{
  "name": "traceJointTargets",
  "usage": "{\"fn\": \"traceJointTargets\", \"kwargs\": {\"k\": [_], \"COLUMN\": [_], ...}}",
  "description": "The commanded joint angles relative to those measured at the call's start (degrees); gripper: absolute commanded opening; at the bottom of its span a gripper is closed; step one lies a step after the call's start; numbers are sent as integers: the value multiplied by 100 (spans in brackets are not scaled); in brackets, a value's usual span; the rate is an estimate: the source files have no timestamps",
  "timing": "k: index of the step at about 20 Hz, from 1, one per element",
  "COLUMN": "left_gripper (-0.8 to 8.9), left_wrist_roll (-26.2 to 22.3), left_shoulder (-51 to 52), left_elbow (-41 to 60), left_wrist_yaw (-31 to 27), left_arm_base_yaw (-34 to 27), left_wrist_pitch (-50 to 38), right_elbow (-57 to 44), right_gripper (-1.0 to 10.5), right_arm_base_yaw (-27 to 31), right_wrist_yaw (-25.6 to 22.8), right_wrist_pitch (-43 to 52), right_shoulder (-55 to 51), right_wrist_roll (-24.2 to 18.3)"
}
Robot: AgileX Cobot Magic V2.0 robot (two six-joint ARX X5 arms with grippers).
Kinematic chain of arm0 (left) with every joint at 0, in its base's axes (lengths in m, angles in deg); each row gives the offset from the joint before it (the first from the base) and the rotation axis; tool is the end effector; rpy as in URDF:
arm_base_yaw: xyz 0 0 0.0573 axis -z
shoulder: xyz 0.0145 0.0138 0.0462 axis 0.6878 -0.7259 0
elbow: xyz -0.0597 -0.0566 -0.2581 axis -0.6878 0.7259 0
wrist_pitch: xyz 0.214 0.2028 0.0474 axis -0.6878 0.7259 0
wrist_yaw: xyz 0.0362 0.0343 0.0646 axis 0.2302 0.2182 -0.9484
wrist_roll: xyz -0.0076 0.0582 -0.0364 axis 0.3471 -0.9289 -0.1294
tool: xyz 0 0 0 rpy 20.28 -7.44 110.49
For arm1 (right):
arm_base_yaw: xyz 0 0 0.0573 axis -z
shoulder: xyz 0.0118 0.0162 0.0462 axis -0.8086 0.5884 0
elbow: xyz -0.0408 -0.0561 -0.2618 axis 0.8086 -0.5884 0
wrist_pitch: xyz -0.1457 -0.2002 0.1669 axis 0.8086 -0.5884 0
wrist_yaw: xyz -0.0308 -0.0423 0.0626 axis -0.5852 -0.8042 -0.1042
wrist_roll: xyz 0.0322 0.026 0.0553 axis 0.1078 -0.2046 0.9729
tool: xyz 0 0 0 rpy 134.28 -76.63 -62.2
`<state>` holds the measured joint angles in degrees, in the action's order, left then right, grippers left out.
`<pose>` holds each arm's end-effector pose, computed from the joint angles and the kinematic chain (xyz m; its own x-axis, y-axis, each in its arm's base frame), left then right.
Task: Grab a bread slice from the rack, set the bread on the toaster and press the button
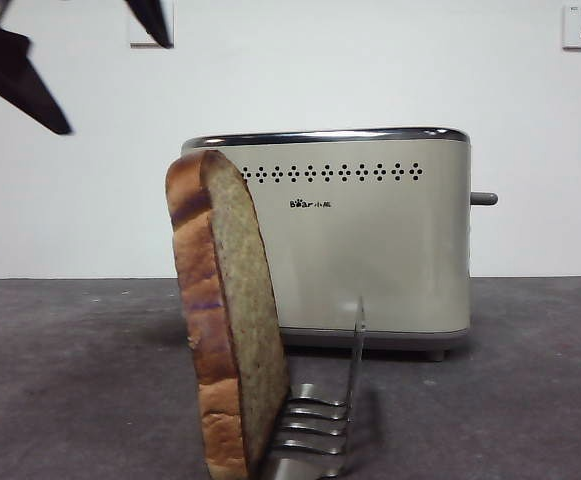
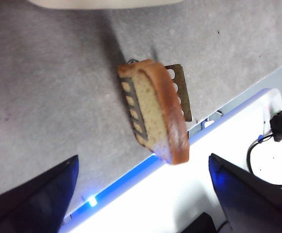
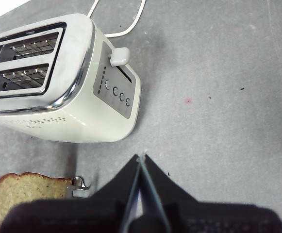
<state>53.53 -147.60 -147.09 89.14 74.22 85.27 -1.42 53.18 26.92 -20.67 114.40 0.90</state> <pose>0.2396 -0.1664 0.3037 0.1033 -0.5202 -0.8478 0.3547 0.8155 -0.4572 0.1578 0.0156 0.3484 0.7310 0.2678 -0.6276 0.0065 0.9170 0.3988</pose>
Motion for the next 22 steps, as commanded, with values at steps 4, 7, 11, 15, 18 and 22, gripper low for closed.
{"fn": "traceJointTargets", "kwargs": {"k": [4, 7, 11, 15, 18, 22], "left_gripper": [449, 448, 433, 204, 84, 57], "left_wrist_roll": [479, 579, 643, 684, 780, 778], "left_shoulder": [-592, -964, -1270, -1401, -1399, -1397], "left_elbow": [-11, -11, -11, -11, -11, -11], "left_wrist_yaw": [-260, -450, -798, -826, -824, -782], "left_arm_base_yaw": [667, 837, 1029, 1095, 1095, 1095], "left_wrist_pitch": [-675, -708, -789, -846, -962, -964], "right_elbow": [17, 17, 17, 17, 17, 17], "right_gripper": [1, 1, 1, 1, 1, 1], "right_arm_base_yaw": [-2, -2, -2, -2, -2, -2], "right_wrist_yaw": [2, 2, -26, -107, -105, -107], "right_wrist_pitch": [24, -9, -92, -94, -96, -94], "right_shoulder": [-7, -9, -7, -7, -7, -4], "right_wrist_roll": [-68, -68, -76, -116, -205, -219]}}
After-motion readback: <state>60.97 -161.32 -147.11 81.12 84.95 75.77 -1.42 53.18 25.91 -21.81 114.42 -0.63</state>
